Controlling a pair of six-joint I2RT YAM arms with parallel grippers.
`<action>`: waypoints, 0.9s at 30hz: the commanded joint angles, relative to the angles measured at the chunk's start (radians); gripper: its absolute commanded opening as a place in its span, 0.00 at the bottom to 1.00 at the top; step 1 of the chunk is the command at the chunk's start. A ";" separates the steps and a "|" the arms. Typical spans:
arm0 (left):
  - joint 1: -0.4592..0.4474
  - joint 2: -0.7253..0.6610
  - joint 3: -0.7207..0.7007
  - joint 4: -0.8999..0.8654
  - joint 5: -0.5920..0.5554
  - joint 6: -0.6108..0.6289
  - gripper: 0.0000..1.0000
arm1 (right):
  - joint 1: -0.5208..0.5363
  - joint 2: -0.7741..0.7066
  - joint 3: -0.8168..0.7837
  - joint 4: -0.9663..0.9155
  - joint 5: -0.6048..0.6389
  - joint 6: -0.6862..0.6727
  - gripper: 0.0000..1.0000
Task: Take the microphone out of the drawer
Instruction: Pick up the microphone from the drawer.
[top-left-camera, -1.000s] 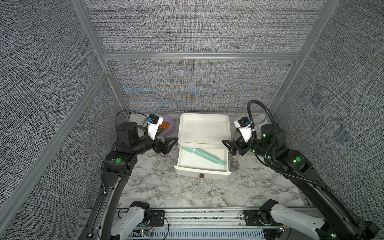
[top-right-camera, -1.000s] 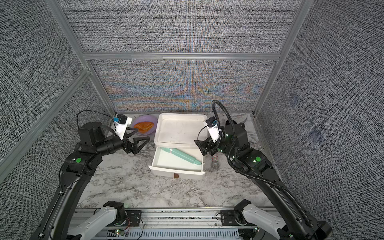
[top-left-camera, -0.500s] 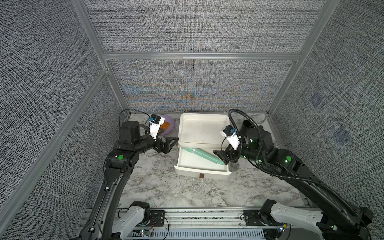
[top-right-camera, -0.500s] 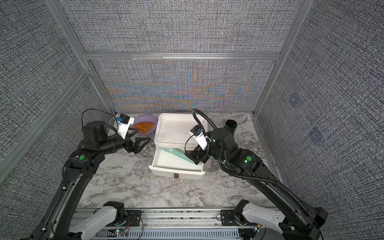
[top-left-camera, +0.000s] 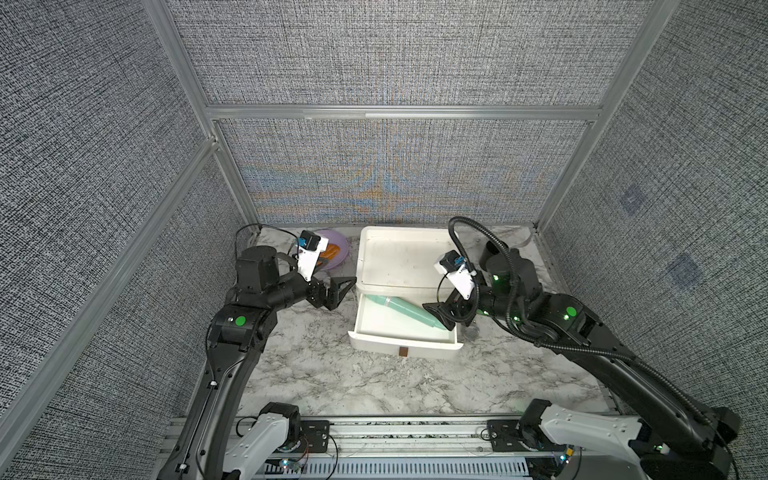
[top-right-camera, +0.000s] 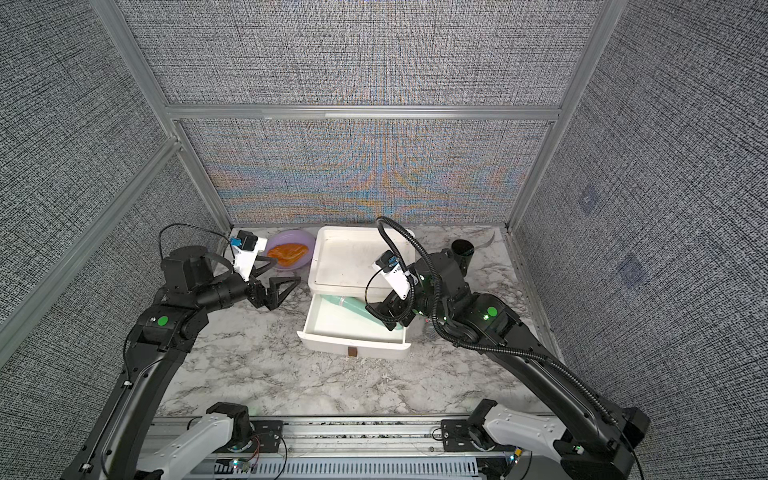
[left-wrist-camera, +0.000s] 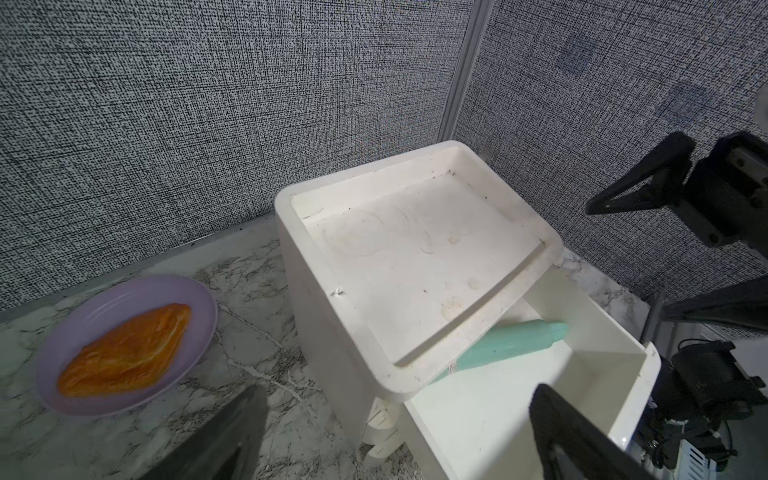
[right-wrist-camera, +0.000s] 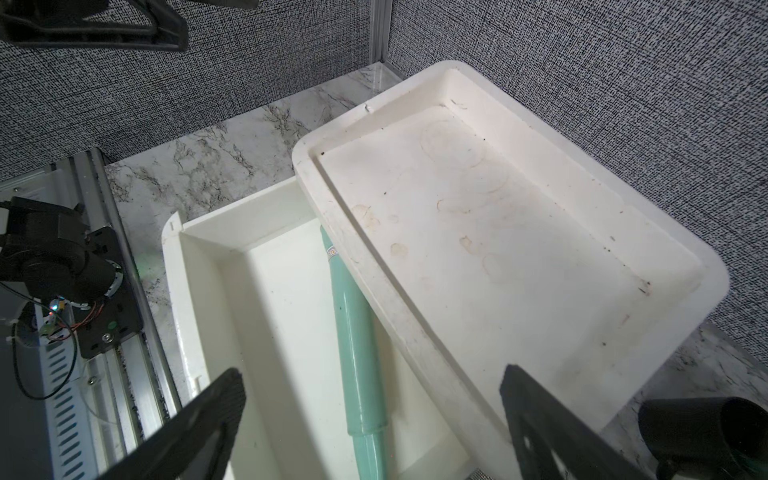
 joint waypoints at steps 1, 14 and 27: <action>0.001 -0.008 -0.001 0.025 -0.003 0.007 1.00 | 0.003 0.012 0.008 -0.012 -0.007 -0.006 0.98; 0.000 -0.033 0.000 0.032 0.001 -0.005 1.00 | 0.046 0.099 0.090 -0.076 0.012 0.005 0.98; 0.001 -0.042 -0.004 0.032 -0.001 -0.004 1.00 | 0.089 0.110 0.061 -0.089 0.003 0.045 0.86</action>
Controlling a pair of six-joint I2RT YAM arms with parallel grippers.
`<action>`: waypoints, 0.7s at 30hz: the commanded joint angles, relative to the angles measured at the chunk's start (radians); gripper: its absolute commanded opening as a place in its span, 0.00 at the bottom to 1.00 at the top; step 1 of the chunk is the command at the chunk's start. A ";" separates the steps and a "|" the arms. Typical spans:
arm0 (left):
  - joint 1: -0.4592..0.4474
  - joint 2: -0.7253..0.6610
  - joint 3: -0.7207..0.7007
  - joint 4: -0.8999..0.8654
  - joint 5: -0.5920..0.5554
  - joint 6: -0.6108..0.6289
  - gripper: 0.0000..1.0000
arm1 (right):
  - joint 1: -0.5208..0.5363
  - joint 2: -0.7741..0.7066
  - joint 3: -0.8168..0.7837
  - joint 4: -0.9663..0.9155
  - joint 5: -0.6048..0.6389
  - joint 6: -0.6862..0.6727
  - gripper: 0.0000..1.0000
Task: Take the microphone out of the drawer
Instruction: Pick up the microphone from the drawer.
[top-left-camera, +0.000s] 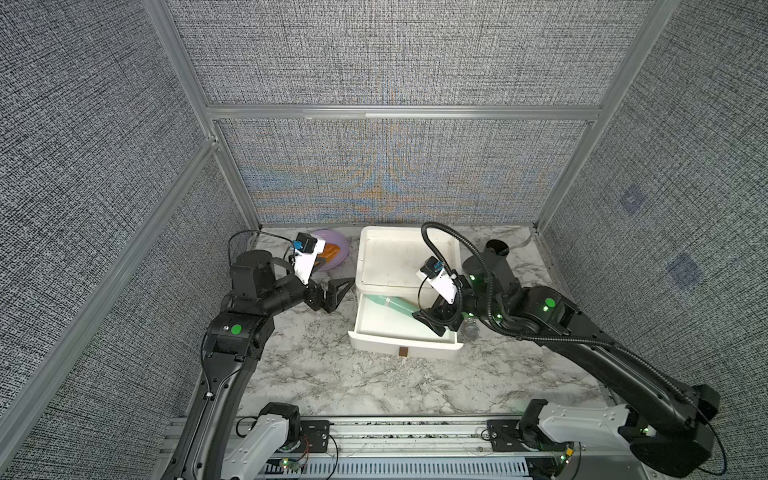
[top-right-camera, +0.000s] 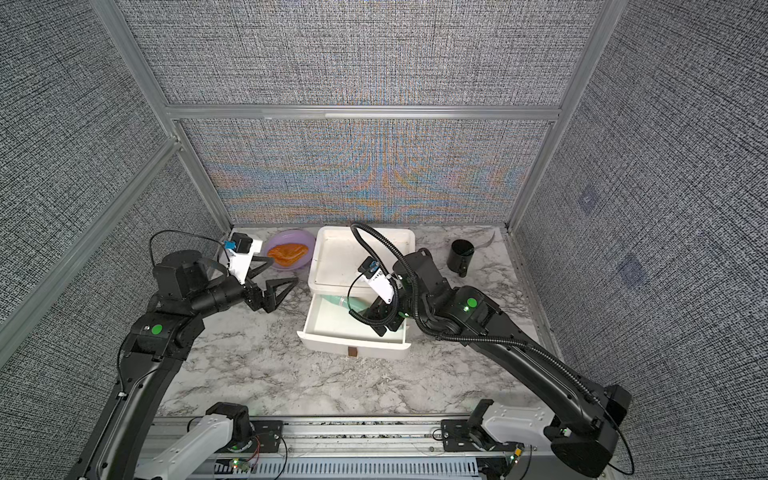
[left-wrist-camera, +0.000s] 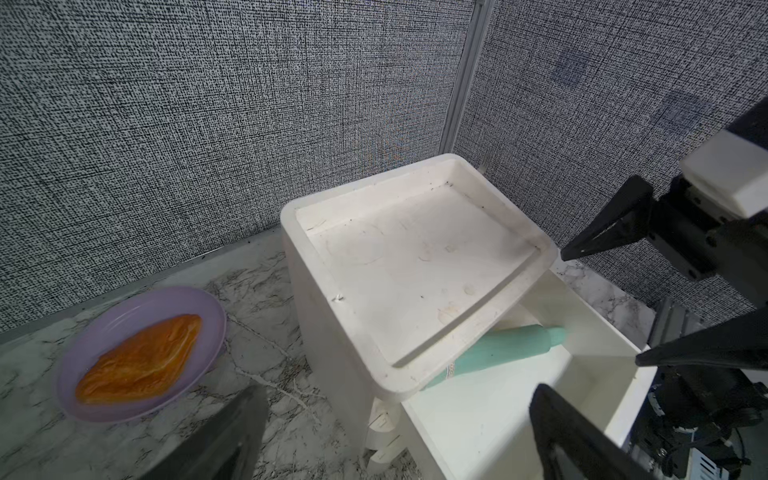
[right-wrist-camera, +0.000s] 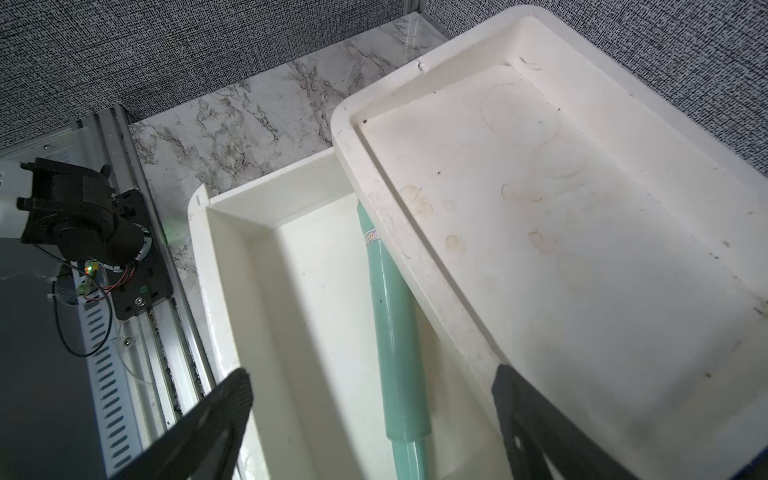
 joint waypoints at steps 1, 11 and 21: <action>0.001 0.000 0.004 0.018 0.002 -0.002 1.00 | 0.006 0.008 -0.011 -0.003 0.003 0.031 0.84; 0.001 -0.014 -0.002 0.024 0.003 -0.005 1.00 | 0.023 0.020 -0.089 0.042 0.048 0.078 0.64; 0.001 -0.012 -0.001 0.005 0.058 0.017 1.00 | 0.051 0.050 -0.134 0.040 0.127 0.121 0.65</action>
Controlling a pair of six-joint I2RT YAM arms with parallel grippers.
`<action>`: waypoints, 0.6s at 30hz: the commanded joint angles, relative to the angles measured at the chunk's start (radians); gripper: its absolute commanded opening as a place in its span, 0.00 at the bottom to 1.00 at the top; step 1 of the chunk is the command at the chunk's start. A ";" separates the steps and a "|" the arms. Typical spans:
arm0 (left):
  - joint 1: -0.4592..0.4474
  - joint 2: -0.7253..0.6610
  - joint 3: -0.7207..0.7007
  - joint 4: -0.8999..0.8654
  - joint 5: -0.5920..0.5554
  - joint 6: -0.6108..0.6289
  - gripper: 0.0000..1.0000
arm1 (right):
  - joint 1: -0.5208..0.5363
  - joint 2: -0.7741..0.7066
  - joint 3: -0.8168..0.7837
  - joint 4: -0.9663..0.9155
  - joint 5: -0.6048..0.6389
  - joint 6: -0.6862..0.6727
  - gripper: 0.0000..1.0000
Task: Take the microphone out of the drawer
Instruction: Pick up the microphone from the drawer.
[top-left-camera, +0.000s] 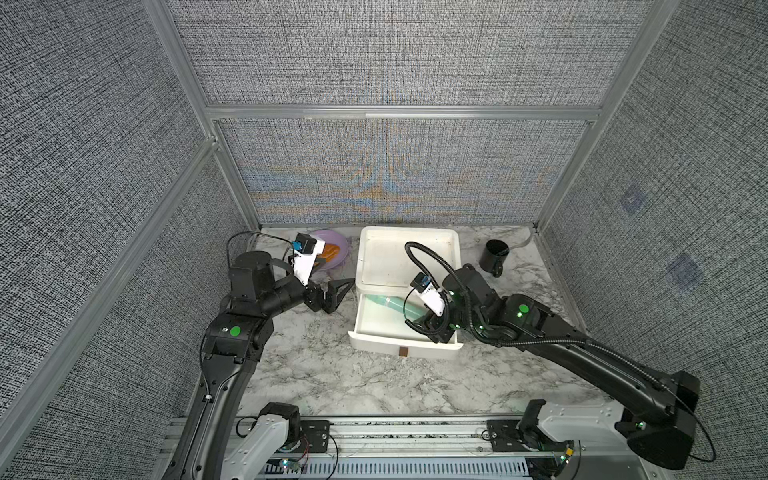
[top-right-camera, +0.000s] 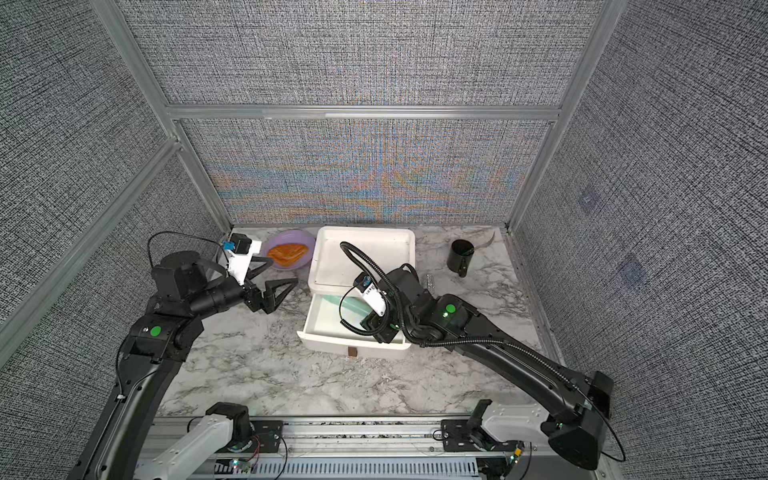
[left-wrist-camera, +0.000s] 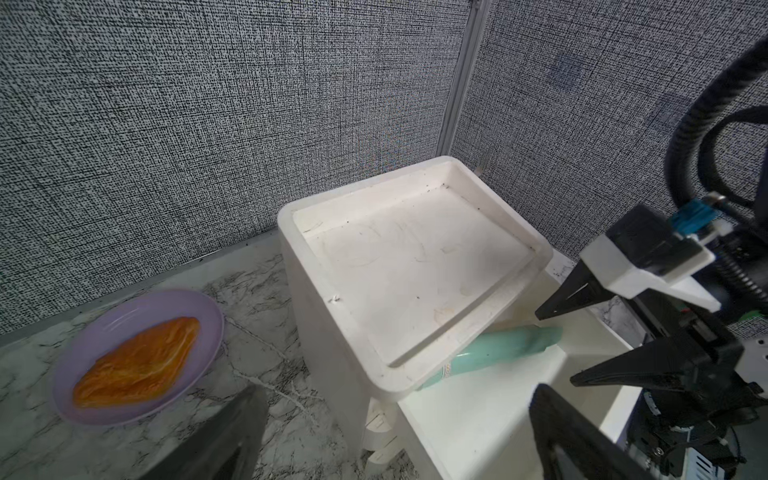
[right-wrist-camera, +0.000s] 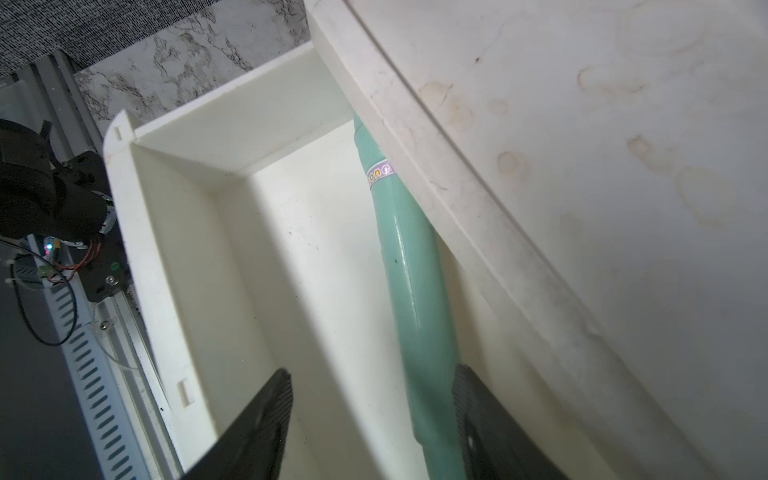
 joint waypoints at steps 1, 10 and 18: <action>0.000 -0.005 0.000 0.001 0.065 0.023 1.00 | -0.001 0.013 -0.006 0.014 0.041 0.034 0.65; 0.001 -0.017 0.003 -0.014 0.213 0.046 1.00 | 0.000 0.010 -0.026 0.011 0.088 0.080 0.65; 0.000 -0.016 0.004 -0.012 0.218 0.045 1.00 | -0.001 0.056 -0.005 -0.018 0.143 0.097 0.68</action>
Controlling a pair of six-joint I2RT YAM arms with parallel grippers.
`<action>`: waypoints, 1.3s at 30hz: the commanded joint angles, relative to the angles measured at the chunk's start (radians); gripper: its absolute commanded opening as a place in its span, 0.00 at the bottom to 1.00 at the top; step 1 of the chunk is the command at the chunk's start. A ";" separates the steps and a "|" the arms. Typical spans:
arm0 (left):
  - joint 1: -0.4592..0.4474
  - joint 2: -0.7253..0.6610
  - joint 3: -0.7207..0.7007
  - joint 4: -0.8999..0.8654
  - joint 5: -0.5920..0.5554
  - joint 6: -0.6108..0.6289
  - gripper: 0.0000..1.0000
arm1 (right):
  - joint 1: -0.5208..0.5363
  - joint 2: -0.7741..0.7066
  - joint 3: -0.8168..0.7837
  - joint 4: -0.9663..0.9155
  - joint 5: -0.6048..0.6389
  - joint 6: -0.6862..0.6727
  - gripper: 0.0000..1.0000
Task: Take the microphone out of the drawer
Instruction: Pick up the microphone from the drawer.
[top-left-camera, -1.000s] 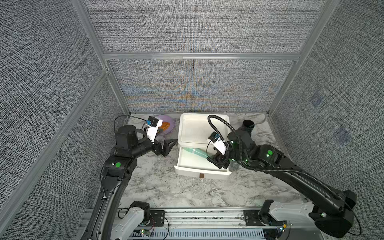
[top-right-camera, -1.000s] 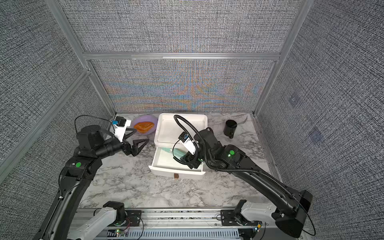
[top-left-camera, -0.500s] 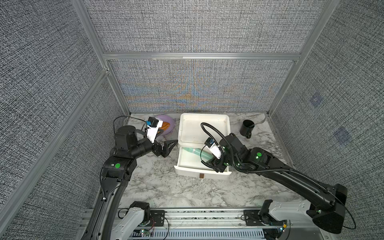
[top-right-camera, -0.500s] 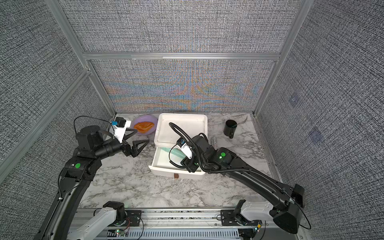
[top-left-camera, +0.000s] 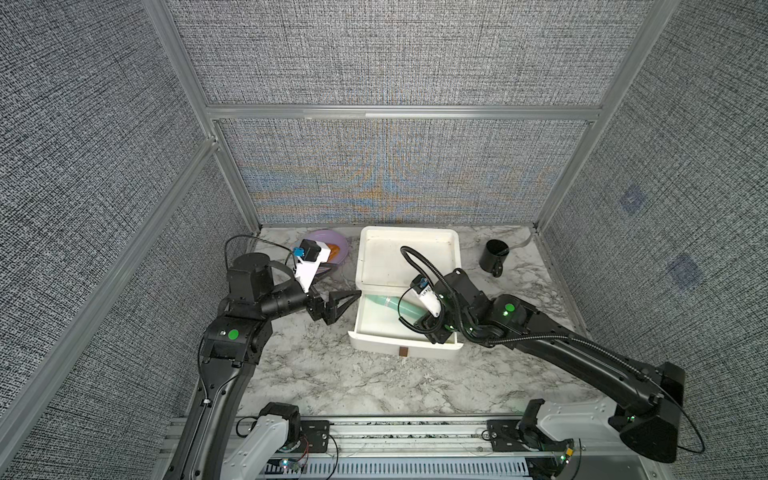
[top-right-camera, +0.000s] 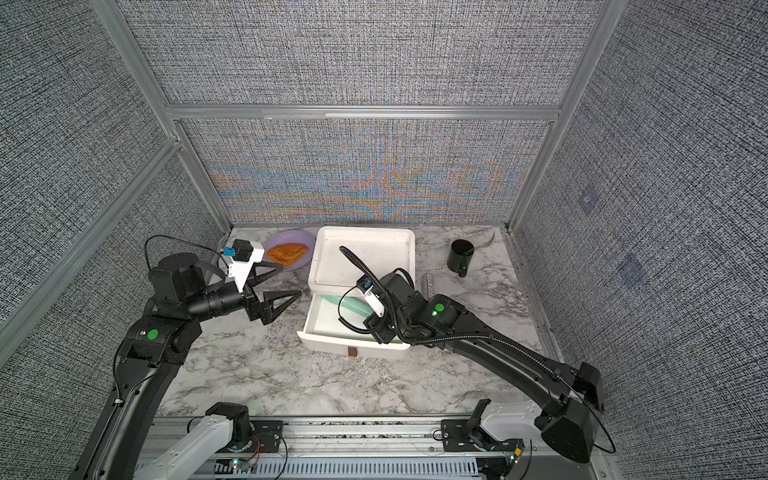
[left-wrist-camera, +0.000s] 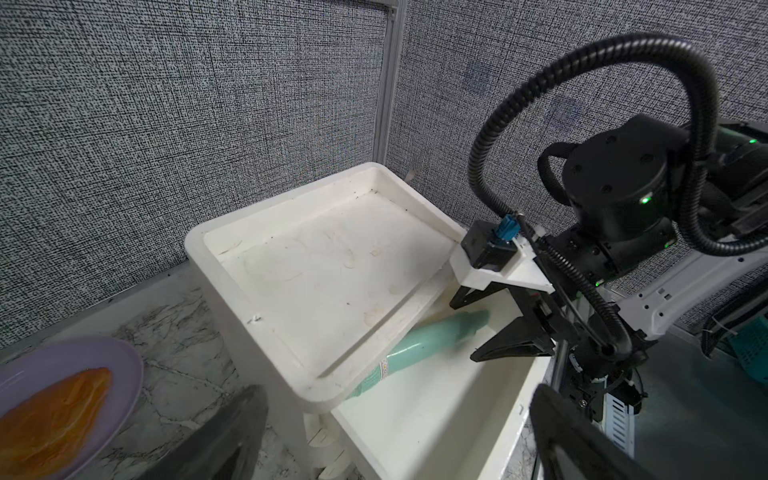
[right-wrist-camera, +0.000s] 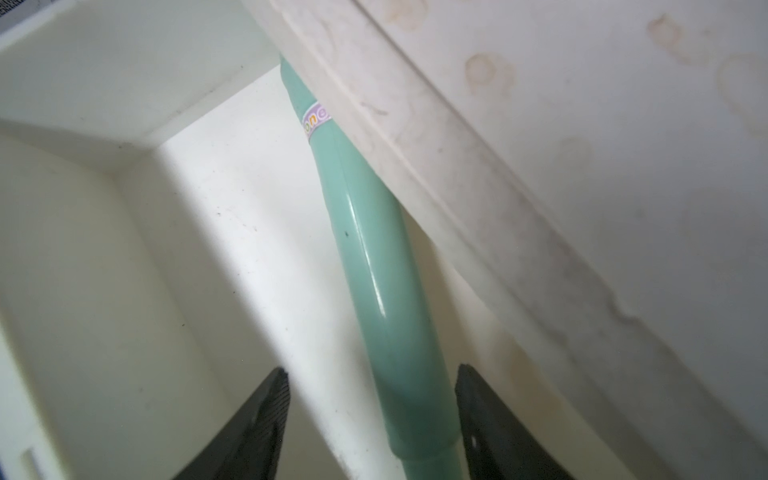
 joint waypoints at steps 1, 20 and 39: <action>0.001 -0.002 0.002 0.003 0.023 0.013 1.00 | 0.000 0.015 0.017 -0.003 0.050 0.027 0.68; 0.001 -0.028 -0.009 0.015 -0.015 0.013 1.00 | 0.032 0.118 0.050 -0.007 0.166 0.012 0.68; 0.000 -0.028 -0.012 0.022 -0.025 0.012 1.00 | 0.038 0.204 0.104 0.021 0.099 -0.104 0.59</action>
